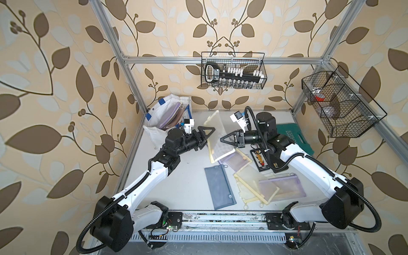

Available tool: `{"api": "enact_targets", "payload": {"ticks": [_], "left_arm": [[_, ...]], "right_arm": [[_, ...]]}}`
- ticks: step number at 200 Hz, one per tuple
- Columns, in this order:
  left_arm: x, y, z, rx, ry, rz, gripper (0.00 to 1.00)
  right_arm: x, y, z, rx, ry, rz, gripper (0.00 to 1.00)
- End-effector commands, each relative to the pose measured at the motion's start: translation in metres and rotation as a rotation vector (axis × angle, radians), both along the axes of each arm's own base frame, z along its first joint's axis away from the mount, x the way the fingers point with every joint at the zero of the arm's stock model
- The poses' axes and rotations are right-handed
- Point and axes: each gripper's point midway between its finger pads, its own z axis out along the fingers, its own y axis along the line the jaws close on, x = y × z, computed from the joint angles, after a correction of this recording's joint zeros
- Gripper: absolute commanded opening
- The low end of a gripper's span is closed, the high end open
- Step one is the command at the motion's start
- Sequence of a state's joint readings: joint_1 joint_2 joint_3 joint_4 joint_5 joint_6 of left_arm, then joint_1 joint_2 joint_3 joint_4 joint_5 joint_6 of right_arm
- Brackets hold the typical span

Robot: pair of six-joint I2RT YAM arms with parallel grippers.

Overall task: Put the pencil pouch into the canvas bag
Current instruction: Pick up the pencil pouch.

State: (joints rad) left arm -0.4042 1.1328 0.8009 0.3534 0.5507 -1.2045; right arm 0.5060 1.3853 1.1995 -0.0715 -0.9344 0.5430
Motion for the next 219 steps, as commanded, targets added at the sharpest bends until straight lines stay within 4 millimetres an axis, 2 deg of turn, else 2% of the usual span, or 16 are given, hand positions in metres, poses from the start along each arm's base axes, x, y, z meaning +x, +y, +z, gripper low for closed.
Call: {"api": "enact_targets", "payload": {"ticks": [1,31,47,72,114,125,138,154,167,187,200,219], "left_arm": [[-0.010,0.001,0.044,-0.082,-0.140,-0.035,0.79],[-0.013,0.001,0.053,-0.105,-0.165,-0.041,0.69],[-0.014,0.006,0.057,-0.108,-0.193,-0.020,0.57],[-0.018,0.014,0.052,-0.105,-0.218,0.022,0.25],[-0.023,0.019,0.046,-0.055,-0.224,0.046,0.01],[-0.024,0.022,0.046,-0.028,-0.234,0.063,0.00],[-0.025,0.028,0.049,0.027,-0.260,0.091,0.00],[-0.024,0.040,0.052,0.163,-0.291,0.131,0.00],[-0.020,0.051,0.049,0.361,-0.300,0.151,0.00],[-0.008,0.074,0.051,0.679,-0.280,0.180,0.00],[0.004,0.091,0.049,0.875,-0.261,0.195,0.00],[0.024,0.118,0.066,1.125,-0.282,0.245,0.00]], "right_arm": [[-0.013,0.002,0.017,0.052,-0.043,0.049,0.00],[-0.012,0.004,0.014,0.053,-0.032,0.050,0.00],[-0.010,0.004,0.014,0.050,-0.033,0.035,0.00],[-0.001,0.000,0.013,0.031,-0.036,-0.035,0.00],[0.009,-0.003,0.006,0.004,-0.022,-0.088,0.00],[0.012,-0.004,0.001,-0.017,-0.008,-0.105,0.10],[0.016,-0.006,-0.006,-0.052,0.007,-0.135,0.32],[0.021,-0.010,-0.009,-0.090,0.010,-0.174,0.63],[0.023,-0.014,-0.010,-0.119,0.001,-0.197,0.80],[0.027,-0.019,-0.010,-0.159,-0.012,-0.229,0.94],[0.029,-0.020,-0.011,-0.180,-0.017,-0.238,0.98],[0.031,-0.022,-0.013,-0.204,-0.018,-0.248,0.99]]}}
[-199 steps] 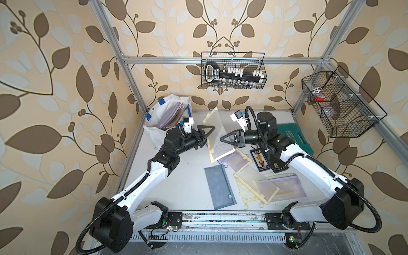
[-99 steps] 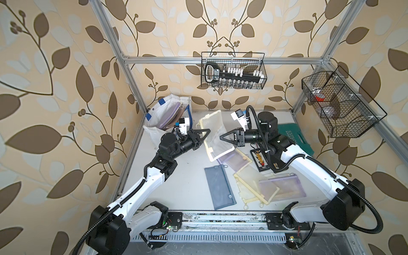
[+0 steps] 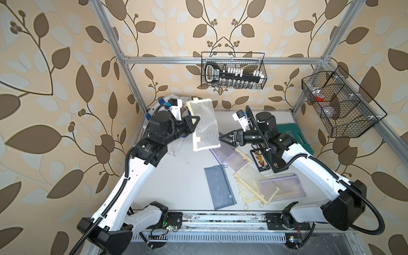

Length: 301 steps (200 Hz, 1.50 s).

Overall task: Put the pencil pouch into the canvas bag
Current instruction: Pick up the pencil pouch, then place the pencil pouch in the canvas bag.

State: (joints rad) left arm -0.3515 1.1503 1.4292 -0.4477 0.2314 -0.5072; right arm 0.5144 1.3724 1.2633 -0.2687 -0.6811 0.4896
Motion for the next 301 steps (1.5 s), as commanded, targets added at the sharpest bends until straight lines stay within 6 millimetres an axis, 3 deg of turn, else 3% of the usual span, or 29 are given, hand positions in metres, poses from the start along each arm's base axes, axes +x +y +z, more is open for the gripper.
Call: {"api": "enact_targets", "payload": {"ticks": [1,37,41,77,113,155,200,262,301], "left_arm": [[0.010,0.049,-0.037,0.511,0.082,0.110,0.00],[0.050,0.096,-0.003,0.906,0.009,0.300,0.00],[0.061,0.098,-0.011,0.963,0.024,0.306,0.00],[0.104,0.129,-0.010,1.349,0.003,0.419,0.00],[0.145,0.141,-0.012,1.628,-0.009,0.447,0.00],[0.171,0.155,-0.018,1.664,-0.013,0.520,0.00],[0.183,0.175,-0.020,1.631,-0.013,0.564,0.00],[0.171,0.174,-0.104,1.429,0.121,0.383,0.00],[0.177,0.175,-0.135,1.373,0.166,0.346,0.00]], "right_arm": [[0.005,-0.006,0.002,-0.057,-0.023,-0.032,1.00],[0.007,-0.011,-0.006,-0.119,-0.017,-0.050,1.00],[0.008,-0.012,-0.008,-0.129,-0.015,-0.052,1.00],[0.010,-0.014,-0.009,-0.158,-0.021,-0.056,1.00],[0.011,-0.013,-0.012,-0.157,-0.012,-0.048,1.00],[0.015,-0.016,-0.018,-0.153,0.007,-0.047,1.00],[0.021,-0.021,-0.026,-0.142,0.037,-0.049,1.00],[0.037,-0.017,-0.028,-0.129,0.045,-0.054,0.99],[0.040,-0.015,-0.029,-0.122,0.056,-0.054,1.00]]}}
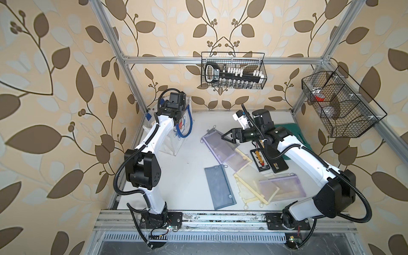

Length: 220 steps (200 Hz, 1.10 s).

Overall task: Put the pencil pouch into the canvas bag
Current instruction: Place the pencil pouch in the canvas bag.

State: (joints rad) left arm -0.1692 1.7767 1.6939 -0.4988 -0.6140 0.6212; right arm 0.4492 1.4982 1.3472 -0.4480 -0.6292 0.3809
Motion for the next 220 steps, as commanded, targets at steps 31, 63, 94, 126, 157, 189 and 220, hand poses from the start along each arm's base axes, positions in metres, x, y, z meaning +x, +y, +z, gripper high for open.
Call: {"api": "enact_targets", "payload": {"ticks": [31,63,94,126,157,189,220], "left_arm": [[0.009,-0.008,-0.017,-0.176,-0.013,0.011,0.00],[0.010,-0.022,-0.014,-0.300,-0.025,-0.006,0.28],[0.004,-0.033,0.002,-0.399,-0.046,-0.024,0.51],[-0.017,-0.042,0.023,-0.524,-0.048,-0.043,0.65],[-0.047,-0.039,0.049,-0.698,-0.084,-0.037,0.68],[-0.067,-0.015,0.059,-0.812,-0.121,0.018,0.65],[-0.079,-0.029,0.058,-0.931,-0.074,-0.019,0.64]], "right_arm": [[0.007,0.003,0.024,0.036,-0.044,0.002,1.00],[0.006,-0.001,0.023,0.030,-0.043,-0.009,1.00],[0.004,-0.002,0.021,0.030,-0.041,-0.013,1.00],[0.003,-0.004,0.019,0.024,-0.037,-0.022,1.00],[0.003,-0.006,0.009,0.018,-0.009,-0.034,1.00],[0.010,-0.015,-0.017,-0.033,0.058,-0.075,1.00],[0.026,-0.037,-0.069,-0.126,0.163,-0.127,1.00]]}}
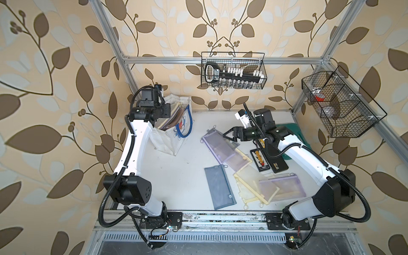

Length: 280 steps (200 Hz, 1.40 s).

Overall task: Put the pencil pouch into the canvas bag
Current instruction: Place the pencil pouch in the canvas bag, then pick up the pencil pouch.

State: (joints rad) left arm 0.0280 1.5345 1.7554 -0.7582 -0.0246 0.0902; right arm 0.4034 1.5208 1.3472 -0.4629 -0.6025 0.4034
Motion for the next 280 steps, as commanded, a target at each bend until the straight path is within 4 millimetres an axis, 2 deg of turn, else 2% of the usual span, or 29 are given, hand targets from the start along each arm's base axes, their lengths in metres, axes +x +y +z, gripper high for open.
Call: {"api": "enact_targets", "payload": {"ticks": [1,15,23,27,44,59,86,112,139,158,169,177,206,247,280], "left_arm": [[-0.014,-0.031,-0.009,-0.165,0.048,-0.092,0.64],[-0.025,-0.046,-0.009,-0.249,0.047,-0.122,0.64],[-0.031,-0.054,-0.018,-0.296,0.073,-0.121,0.64],[-0.040,-0.059,-0.011,-0.315,0.058,-0.124,0.64],[-0.066,-0.082,-0.022,-0.353,0.100,-0.101,0.64],[-0.093,-0.122,-0.036,-0.360,0.134,-0.149,0.63],[-0.132,-0.180,-0.082,-0.523,0.269,-0.188,0.64],[-0.149,-0.217,-0.128,-0.634,0.386,-0.174,0.63],[-0.143,-0.237,-0.170,-0.692,0.439,-0.155,0.61],[-0.133,-0.247,-0.196,-0.680,0.486,-0.147,0.61],[-0.124,-0.252,-0.204,-0.666,0.494,-0.155,0.61],[-0.117,-0.253,-0.220,-0.647,0.522,-0.145,0.61],[-0.089,-0.251,-0.246,-0.680,0.521,-0.108,0.59],[-0.059,-0.242,-0.281,-0.790,0.504,0.031,0.54],[-0.039,-0.255,-0.297,-0.832,0.503,0.027,0.53]], "right_arm": [[0.010,-0.020,-0.057,-0.101,0.124,-0.047,1.00],[0.020,-0.024,-0.071,-0.136,0.133,-0.049,0.99],[0.025,-0.024,-0.080,-0.158,0.135,-0.048,0.99],[0.029,-0.024,-0.082,-0.163,0.134,-0.049,0.99],[0.041,-0.018,-0.097,-0.176,0.152,-0.032,0.98],[0.051,-0.012,-0.113,-0.181,0.178,-0.019,0.95],[0.067,-0.006,-0.140,-0.194,0.216,-0.009,0.86],[0.080,-0.004,-0.164,-0.227,0.236,-0.023,0.82],[0.085,0.004,-0.181,-0.268,0.236,-0.018,0.79],[0.084,0.010,-0.191,-0.270,0.253,-0.007,0.77],[0.083,0.013,-0.197,-0.268,0.266,-0.001,0.75],[0.081,0.014,-0.201,-0.273,0.273,0.001,0.74],[0.076,0.013,-0.214,-0.288,0.293,0.004,0.68],[0.068,0.015,-0.219,-0.255,0.308,0.014,0.57],[0.063,0.022,-0.217,-0.197,0.318,0.033,0.47]]}}
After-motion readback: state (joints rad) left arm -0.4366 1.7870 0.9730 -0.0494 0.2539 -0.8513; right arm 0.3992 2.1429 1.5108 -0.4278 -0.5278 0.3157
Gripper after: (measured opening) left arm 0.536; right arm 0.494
